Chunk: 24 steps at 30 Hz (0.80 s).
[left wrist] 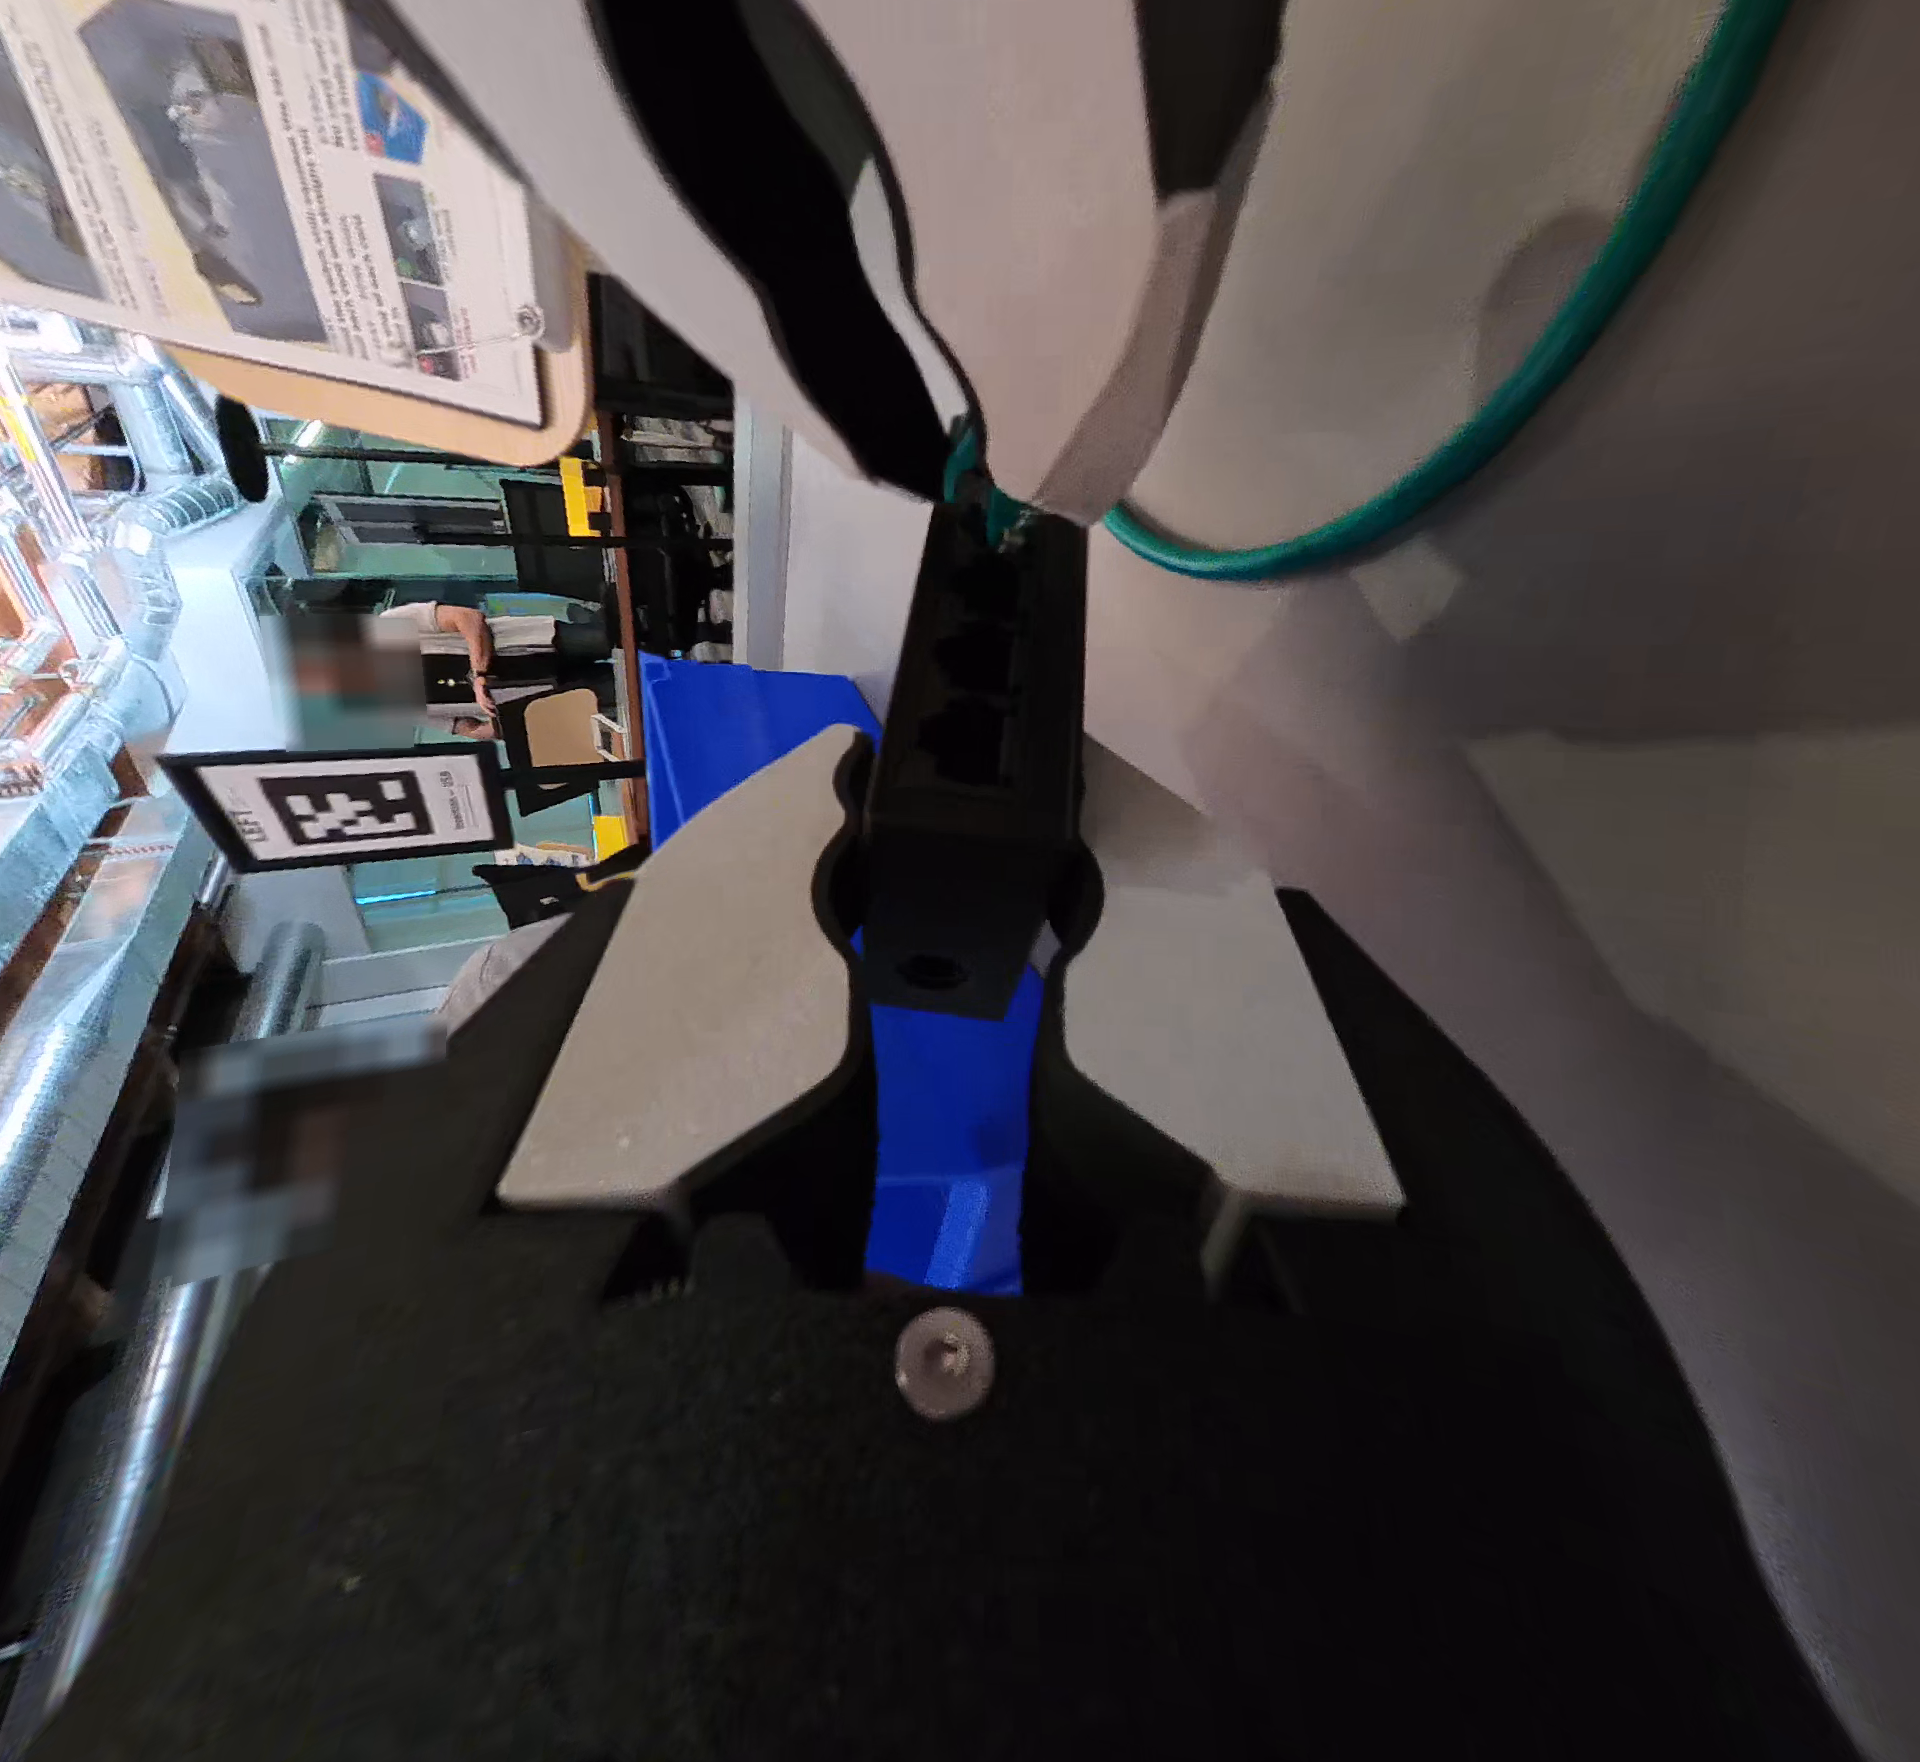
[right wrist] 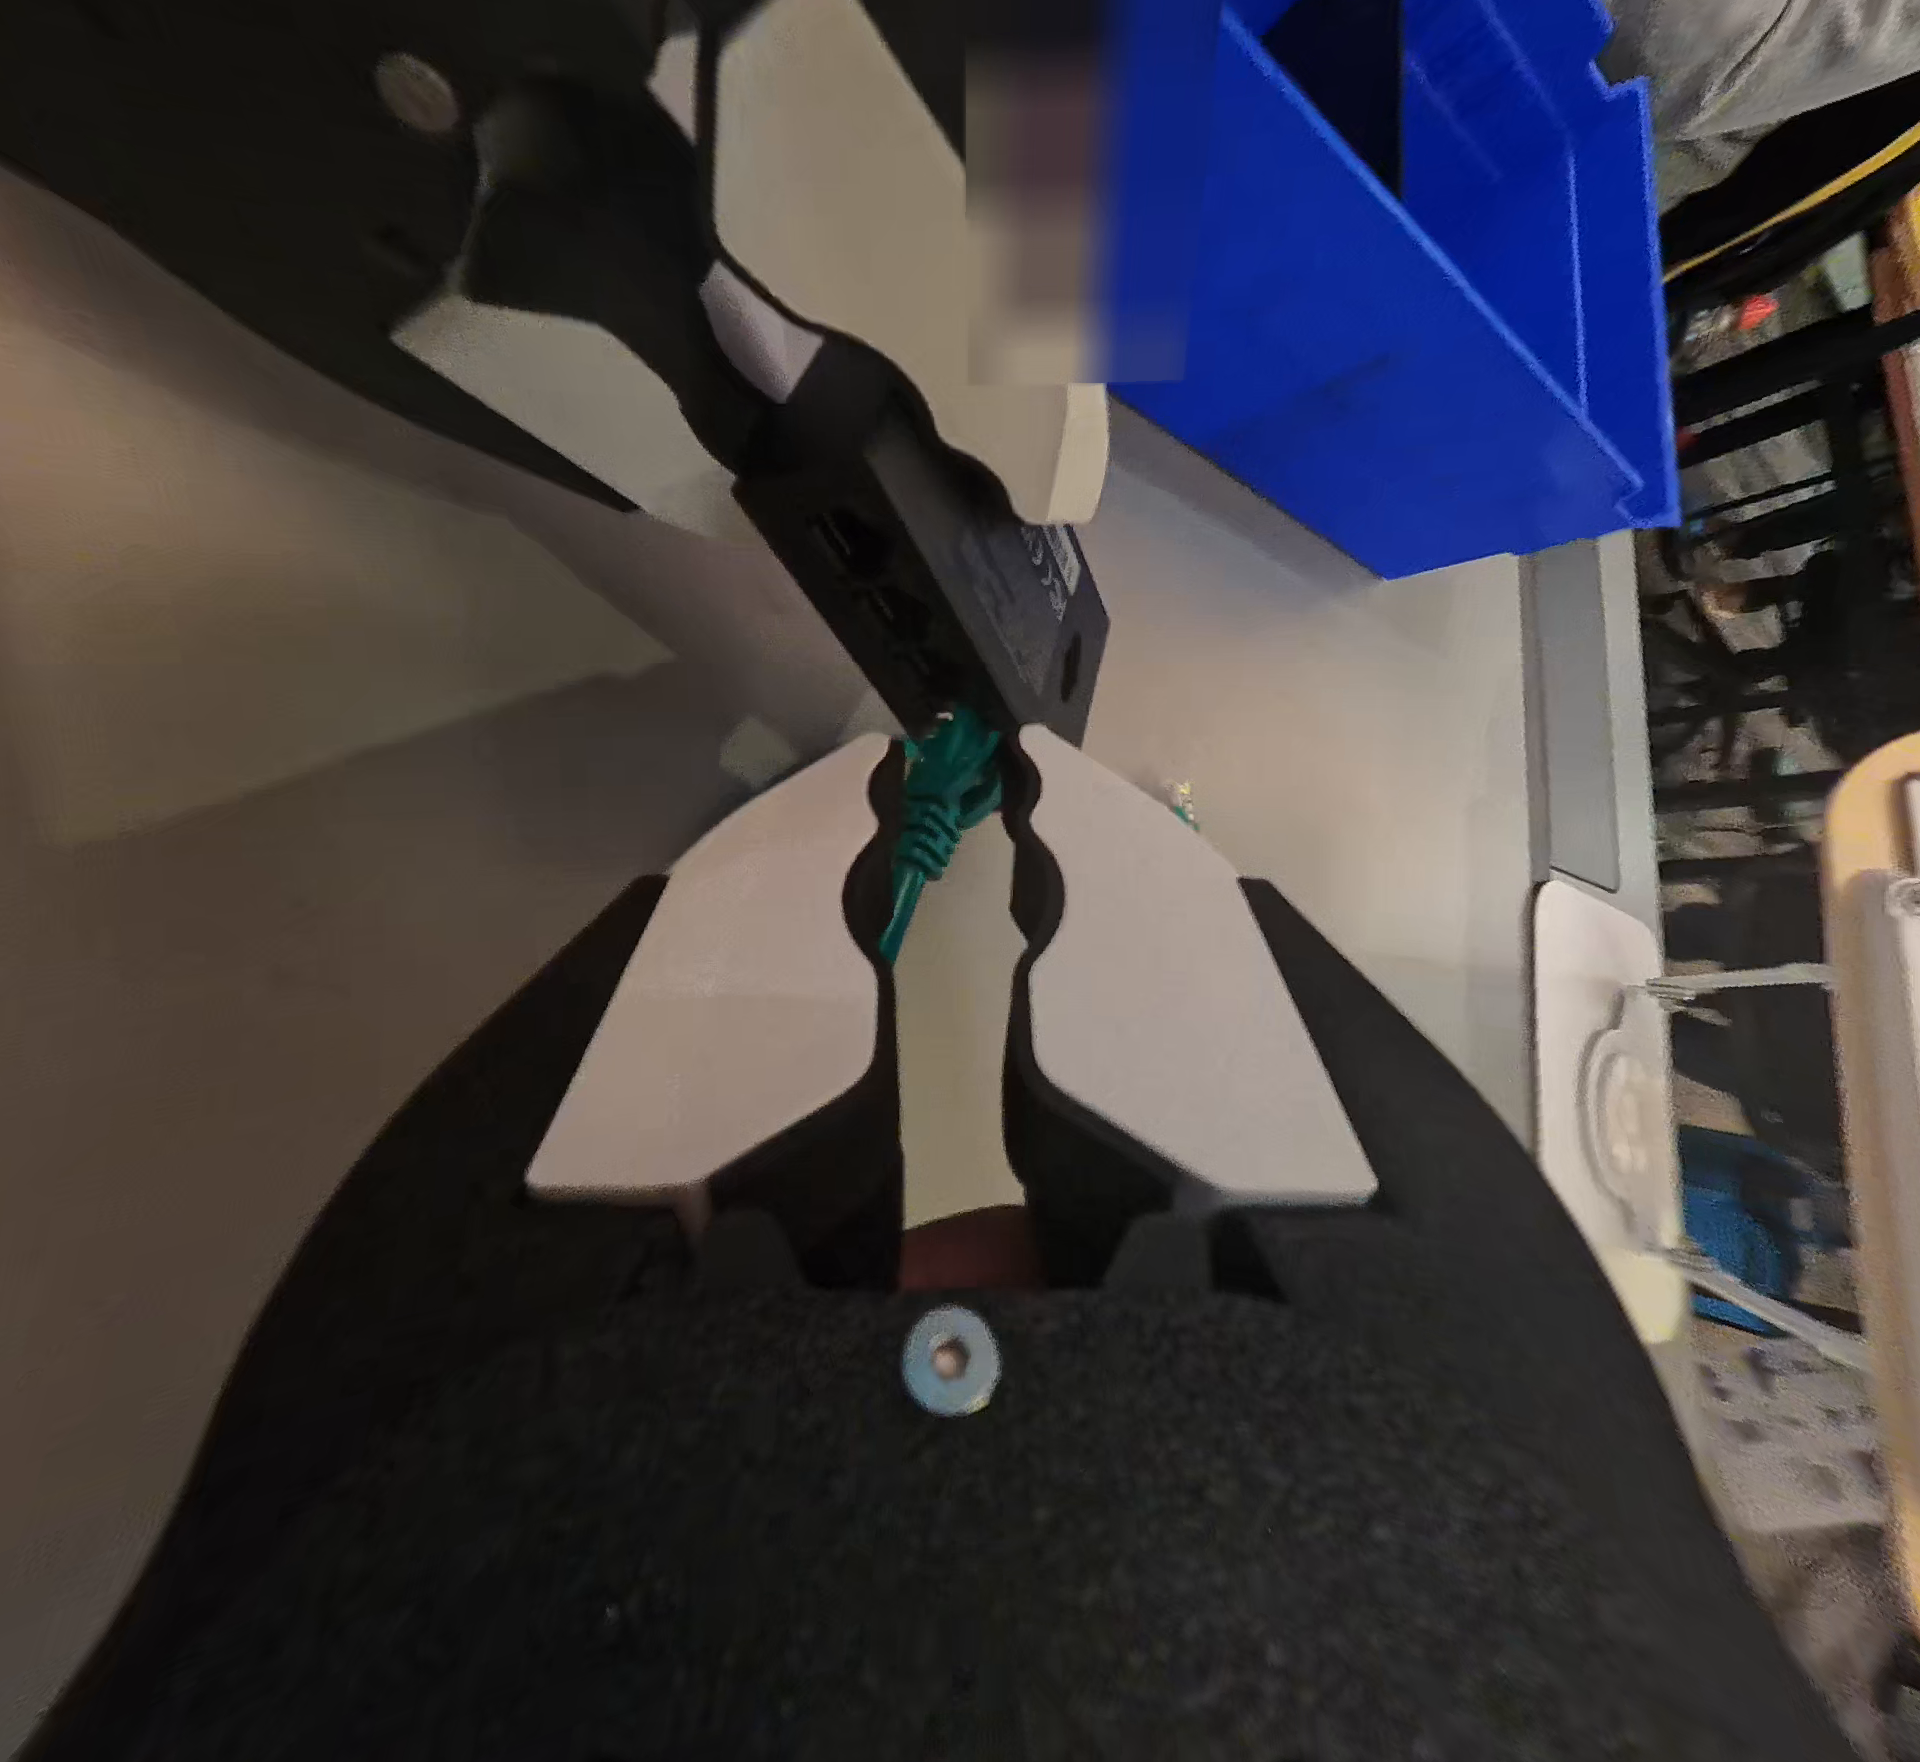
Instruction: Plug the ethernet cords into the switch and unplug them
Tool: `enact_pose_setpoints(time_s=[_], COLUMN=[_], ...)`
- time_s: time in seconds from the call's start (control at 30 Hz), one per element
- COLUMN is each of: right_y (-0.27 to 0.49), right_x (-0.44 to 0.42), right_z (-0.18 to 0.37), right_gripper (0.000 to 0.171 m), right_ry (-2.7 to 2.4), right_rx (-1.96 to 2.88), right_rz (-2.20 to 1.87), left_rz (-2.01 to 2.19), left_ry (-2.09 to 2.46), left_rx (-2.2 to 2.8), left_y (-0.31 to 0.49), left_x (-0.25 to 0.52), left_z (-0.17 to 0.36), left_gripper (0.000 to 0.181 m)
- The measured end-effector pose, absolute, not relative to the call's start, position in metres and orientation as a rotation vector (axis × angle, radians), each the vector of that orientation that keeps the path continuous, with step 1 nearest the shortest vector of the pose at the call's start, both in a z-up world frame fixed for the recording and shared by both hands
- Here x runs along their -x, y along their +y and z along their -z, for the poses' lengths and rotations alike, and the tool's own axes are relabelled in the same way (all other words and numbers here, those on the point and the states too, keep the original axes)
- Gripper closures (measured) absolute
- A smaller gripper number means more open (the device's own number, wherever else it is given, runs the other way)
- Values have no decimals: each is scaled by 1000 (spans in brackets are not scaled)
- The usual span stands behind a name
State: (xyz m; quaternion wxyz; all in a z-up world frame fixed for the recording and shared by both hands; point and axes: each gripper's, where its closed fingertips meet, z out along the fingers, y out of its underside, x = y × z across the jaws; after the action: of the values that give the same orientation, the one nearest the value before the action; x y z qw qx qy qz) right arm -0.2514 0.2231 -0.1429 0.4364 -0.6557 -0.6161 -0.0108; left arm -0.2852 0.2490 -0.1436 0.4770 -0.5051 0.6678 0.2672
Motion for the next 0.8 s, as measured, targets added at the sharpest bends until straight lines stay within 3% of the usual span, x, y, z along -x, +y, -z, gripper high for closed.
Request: enact_pose_setpoints(time_s=[0.03,0.53,0.8], right_y=[223,226,227], right_x=[251,249,245], right_z=[140,146,138], right_gripper=[153,155,152], right_ry=[-1512,-1384,-990], right_rx=[1639,1694,2003], right_rz=[3,9,-369], left_rz=[-647,-671,-720], left_ry=[1616,1641,1596], left_rx=[1236,1203,1182], left_y=[250,252,260], left_x=[285,281,286], left_z=[141,149,141], left_gripper=[149,150,152])
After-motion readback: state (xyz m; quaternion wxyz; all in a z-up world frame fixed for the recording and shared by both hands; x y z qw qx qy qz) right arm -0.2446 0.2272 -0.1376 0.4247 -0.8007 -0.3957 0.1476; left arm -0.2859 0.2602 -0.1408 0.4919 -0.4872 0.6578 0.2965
